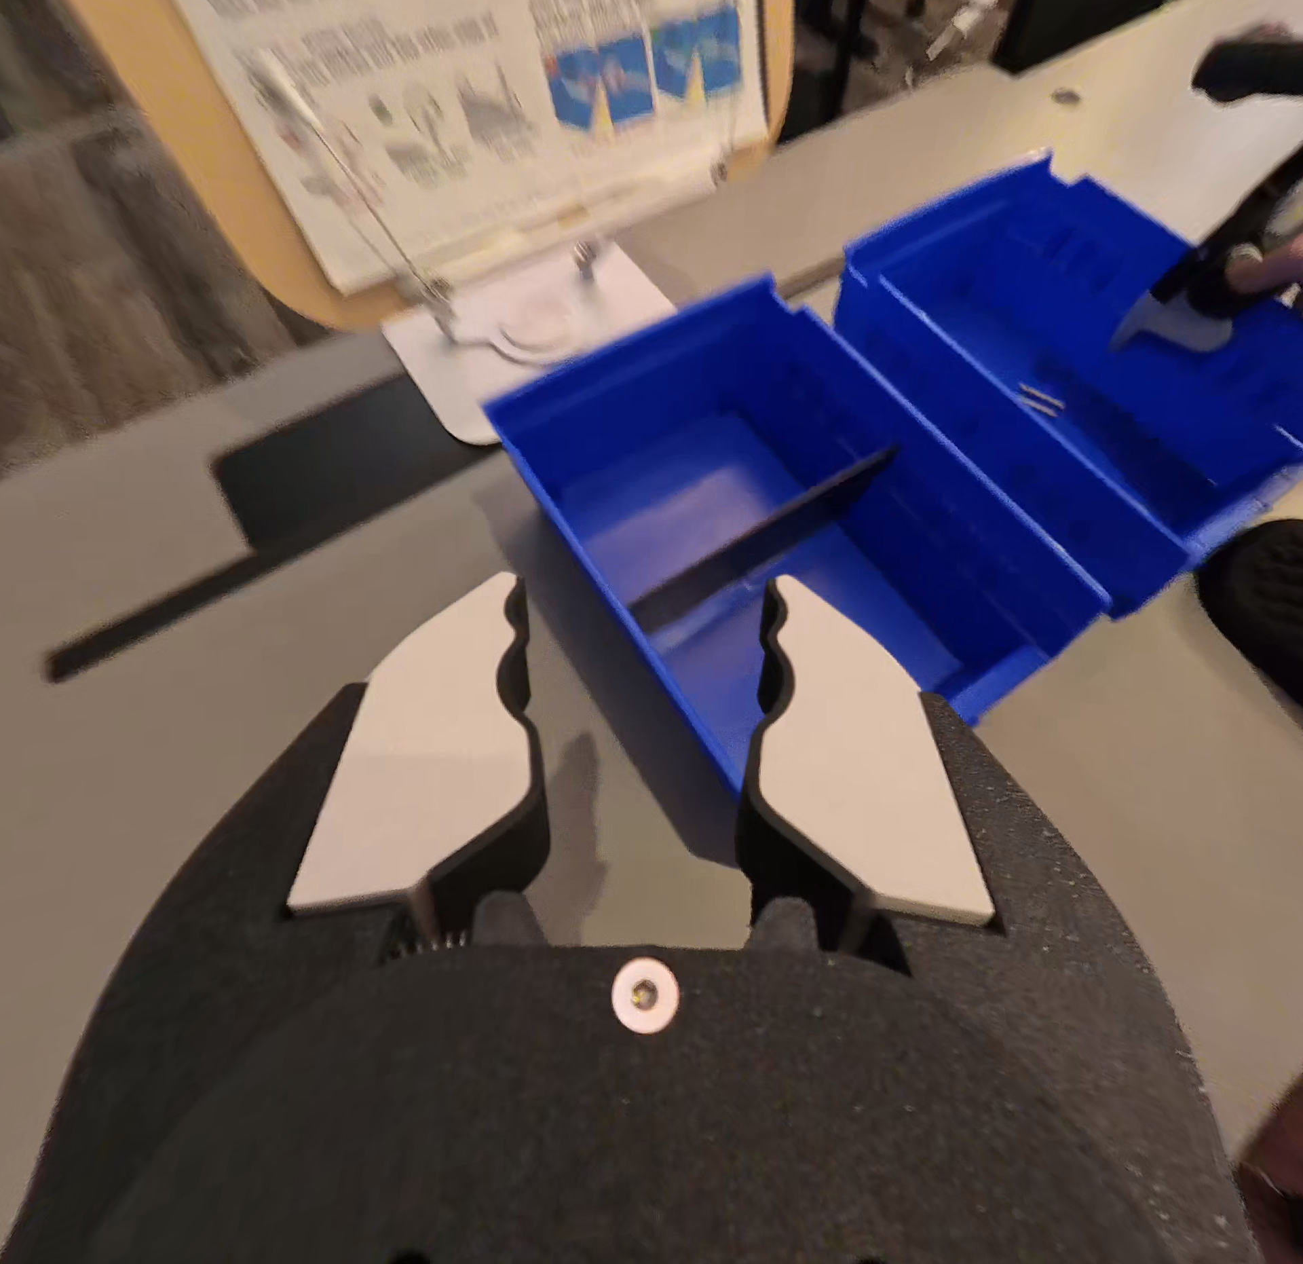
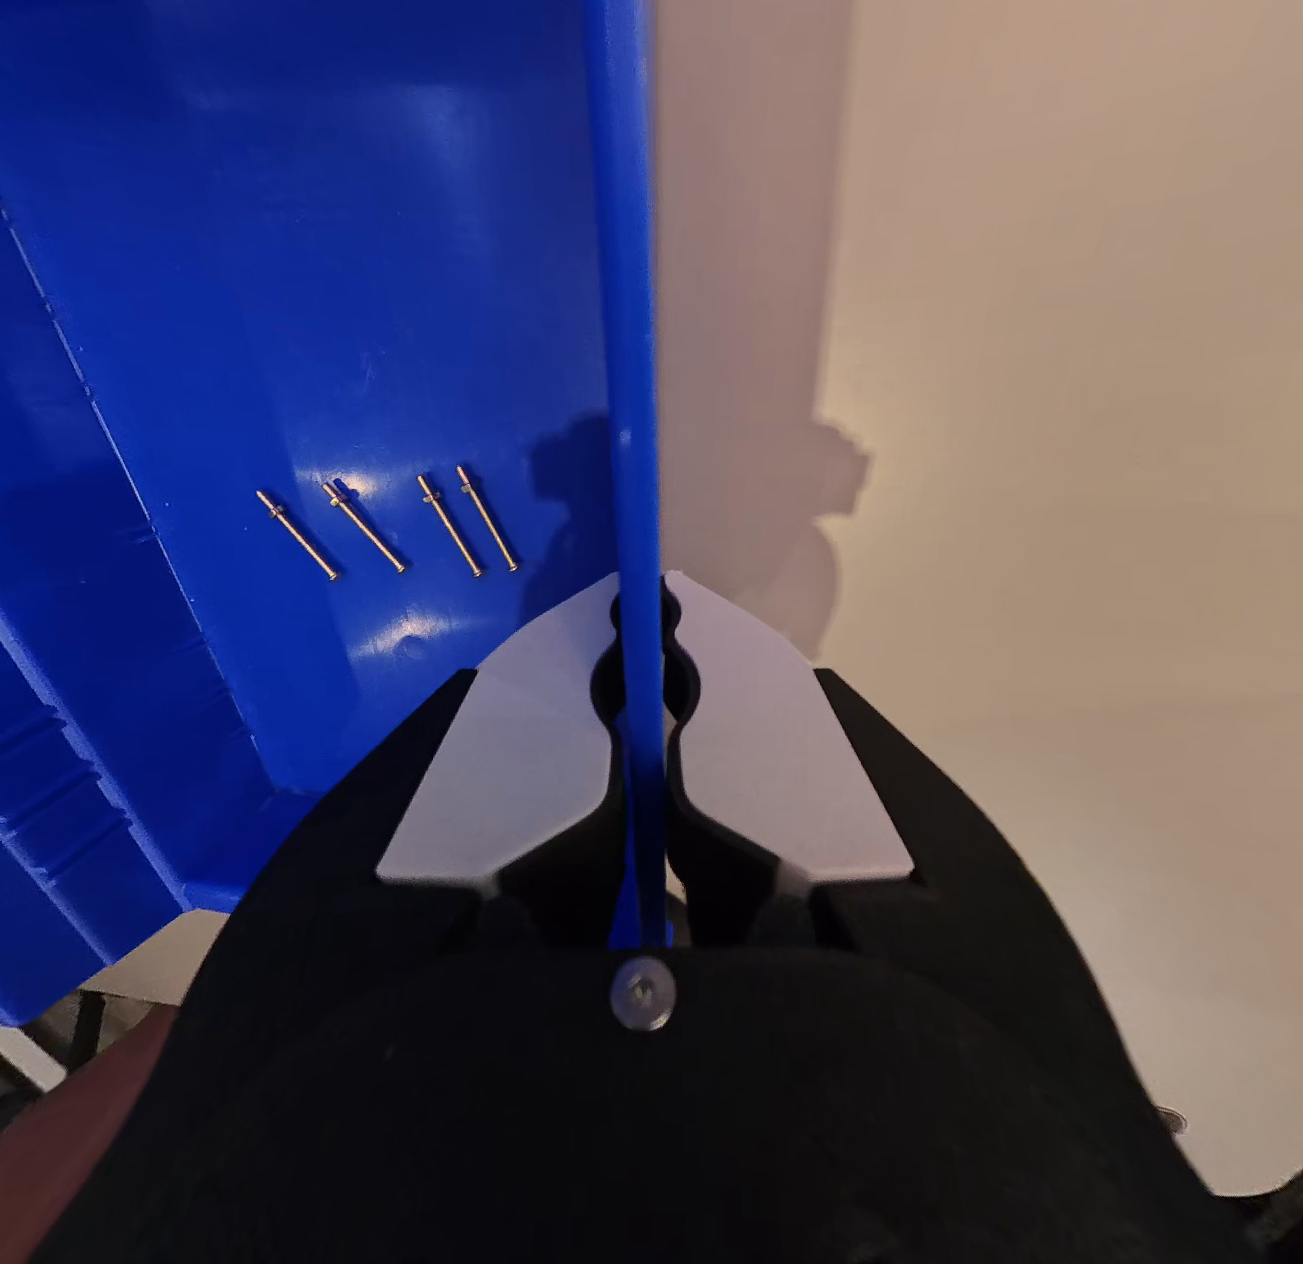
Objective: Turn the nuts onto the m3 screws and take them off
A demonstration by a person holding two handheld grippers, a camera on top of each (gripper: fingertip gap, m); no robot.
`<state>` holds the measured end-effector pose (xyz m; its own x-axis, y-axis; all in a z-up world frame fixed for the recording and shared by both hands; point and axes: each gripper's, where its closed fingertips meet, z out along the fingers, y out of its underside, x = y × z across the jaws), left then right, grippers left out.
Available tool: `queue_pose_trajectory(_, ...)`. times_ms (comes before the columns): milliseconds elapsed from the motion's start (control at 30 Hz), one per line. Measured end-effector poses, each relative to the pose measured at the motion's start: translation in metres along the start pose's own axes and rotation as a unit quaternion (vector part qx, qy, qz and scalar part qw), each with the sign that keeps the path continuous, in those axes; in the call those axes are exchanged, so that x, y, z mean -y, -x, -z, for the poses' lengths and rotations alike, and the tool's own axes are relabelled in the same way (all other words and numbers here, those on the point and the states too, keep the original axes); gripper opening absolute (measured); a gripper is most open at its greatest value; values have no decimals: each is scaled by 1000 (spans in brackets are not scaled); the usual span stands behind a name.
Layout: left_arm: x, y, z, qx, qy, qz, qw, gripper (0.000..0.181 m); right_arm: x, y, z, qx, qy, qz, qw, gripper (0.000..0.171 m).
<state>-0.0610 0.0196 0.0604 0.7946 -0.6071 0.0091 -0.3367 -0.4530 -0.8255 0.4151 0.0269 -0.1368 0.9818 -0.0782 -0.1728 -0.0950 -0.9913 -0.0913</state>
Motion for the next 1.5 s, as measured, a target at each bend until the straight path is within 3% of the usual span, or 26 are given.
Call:
queue_pose_trajectory(133,37,33,34,65,-86,-44,993,58,-2,8,-1,10,5,-2,1000,7)
queue_pose_trajectory(300,53,48,66,87,-220,-71,969,41,2,12,6,5,4,6,1000,7)
queue_pose_trajectory(400,45,62,71,116,-199,-73,970,42,4,14,16,4,4,10,1000,7)
queue_pose_trajectory(500,38,65,74,94,-188,-64,976,46,9,21,34,15,-3,11,1000,6)
queue_pose_trajectory(600,32,74,81,87,-180,-44,979,46,17,31,64,18,-15,18,1000,7)
queue_pose_trajectory(733,31,99,106,140,-199,-30,970,45,33,65,111,-4,-32,49,998,6)
queue_pose_trajectory(867,14,129,138,205,-192,1,960,46,50,140,139,-9,-26,108,994,6)
queue_pose_trajectory(1000,-2,160,184,279,-218,53,934,61,61,253,137,22,-2,201,979,7)
queue_pose_trajectory(1200,-19,168,239,322,-261,89,906,60,50,442,104,105,27,327,939,7)
queue_pose_trajectory(1267,-26,170,254,343,-265,104,895,72,40,494,91,122,37,357,925,7)
queue_pose_trajectory(1333,-33,172,268,361,-273,118,884,82,31,538,78,132,42,382,914,7)
queue_pose_trajectory(1500,-43,172,296,370,-303,134,868,79,12,613,31,145,46,407,901,8)
